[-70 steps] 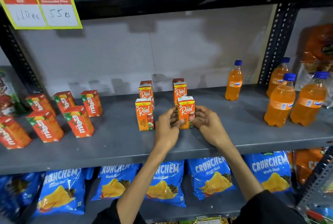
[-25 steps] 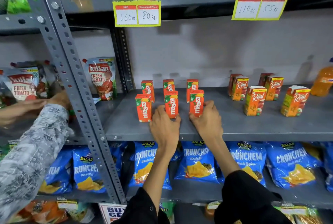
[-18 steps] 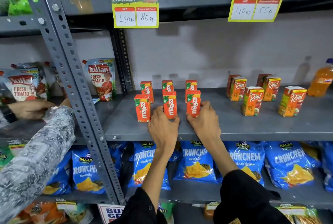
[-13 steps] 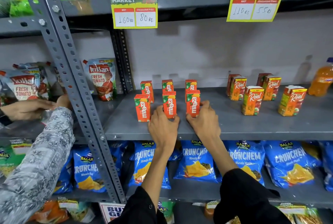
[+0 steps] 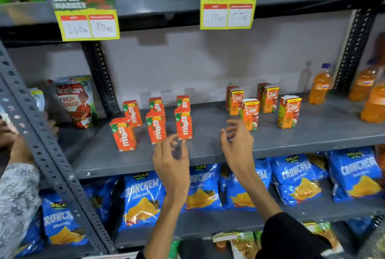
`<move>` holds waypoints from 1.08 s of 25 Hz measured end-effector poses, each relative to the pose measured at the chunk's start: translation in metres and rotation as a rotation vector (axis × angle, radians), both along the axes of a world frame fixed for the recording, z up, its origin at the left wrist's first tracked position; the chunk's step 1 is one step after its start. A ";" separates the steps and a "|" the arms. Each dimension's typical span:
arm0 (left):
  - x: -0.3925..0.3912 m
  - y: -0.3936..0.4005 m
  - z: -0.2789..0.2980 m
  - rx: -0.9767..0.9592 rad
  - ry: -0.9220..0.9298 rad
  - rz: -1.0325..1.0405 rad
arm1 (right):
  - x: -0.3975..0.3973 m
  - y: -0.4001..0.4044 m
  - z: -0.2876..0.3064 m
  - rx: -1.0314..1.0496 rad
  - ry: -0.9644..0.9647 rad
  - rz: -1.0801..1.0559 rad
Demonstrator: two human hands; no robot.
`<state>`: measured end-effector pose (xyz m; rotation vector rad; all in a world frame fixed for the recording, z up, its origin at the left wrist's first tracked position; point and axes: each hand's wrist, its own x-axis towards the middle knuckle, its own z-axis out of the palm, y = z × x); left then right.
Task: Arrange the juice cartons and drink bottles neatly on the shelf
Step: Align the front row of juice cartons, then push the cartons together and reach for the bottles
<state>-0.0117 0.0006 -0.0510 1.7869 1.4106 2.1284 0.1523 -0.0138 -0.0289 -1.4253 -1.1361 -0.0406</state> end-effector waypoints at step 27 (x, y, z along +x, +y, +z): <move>0.224 -0.003 0.039 -0.555 0.347 0.034 | 0.211 -0.014 0.010 -0.406 -0.212 -0.214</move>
